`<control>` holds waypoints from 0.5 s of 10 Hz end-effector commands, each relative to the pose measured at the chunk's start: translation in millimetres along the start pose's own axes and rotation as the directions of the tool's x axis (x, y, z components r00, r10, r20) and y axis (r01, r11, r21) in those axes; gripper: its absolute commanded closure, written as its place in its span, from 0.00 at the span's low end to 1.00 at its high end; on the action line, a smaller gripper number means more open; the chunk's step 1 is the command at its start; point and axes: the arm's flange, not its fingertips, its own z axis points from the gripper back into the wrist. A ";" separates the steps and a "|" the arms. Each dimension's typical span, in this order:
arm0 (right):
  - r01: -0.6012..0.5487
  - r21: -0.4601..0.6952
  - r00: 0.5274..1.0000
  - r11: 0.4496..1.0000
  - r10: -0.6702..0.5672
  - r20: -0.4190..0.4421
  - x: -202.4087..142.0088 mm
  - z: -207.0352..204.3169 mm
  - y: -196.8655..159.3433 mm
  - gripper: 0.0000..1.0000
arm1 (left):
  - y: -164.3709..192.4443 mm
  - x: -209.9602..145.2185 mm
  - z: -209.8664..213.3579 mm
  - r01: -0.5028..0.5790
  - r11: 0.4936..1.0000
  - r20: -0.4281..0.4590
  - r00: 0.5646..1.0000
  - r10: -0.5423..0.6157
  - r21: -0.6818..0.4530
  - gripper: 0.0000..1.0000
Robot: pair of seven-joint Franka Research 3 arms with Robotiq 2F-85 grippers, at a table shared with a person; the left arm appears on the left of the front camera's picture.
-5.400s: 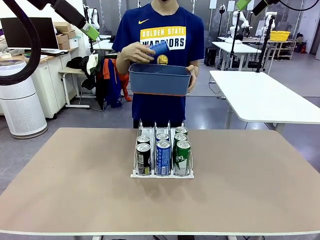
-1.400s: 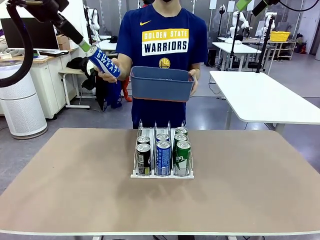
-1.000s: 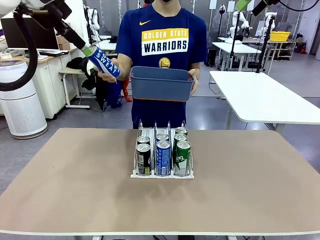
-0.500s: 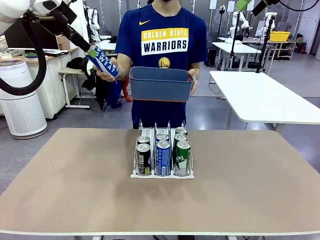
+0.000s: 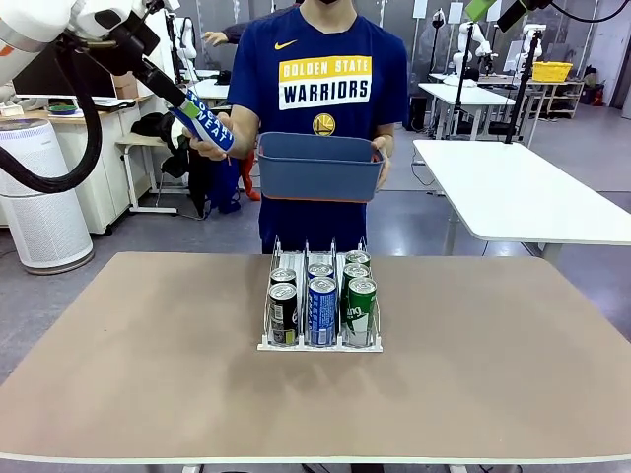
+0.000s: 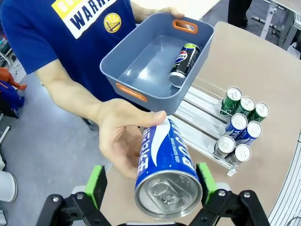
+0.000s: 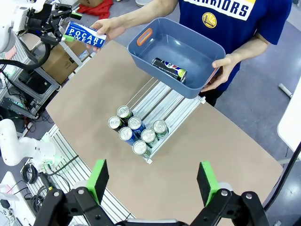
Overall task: Fill the beverage cans into the dispenser.
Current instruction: Pick up the Ionic drink handed by the human.
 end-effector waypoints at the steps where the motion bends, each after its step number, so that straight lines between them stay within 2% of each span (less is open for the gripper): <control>1: 0.000 0.000 1.000 1.000 0.000 0.000 -0.3 0.0 0.1 0.00 | 2.3 1.3 -2.4 0.022 0.999 0.039 0.999 -0.021 -0.028 0.00; 5: 0.000 0.000 1.000 1.000 0.000 0.000 -0.3 0.0 0.1 0.00 | 0.6 3.4 -6.9 -0.009 0.999 0.046 0.999 0.011 -0.039 0.00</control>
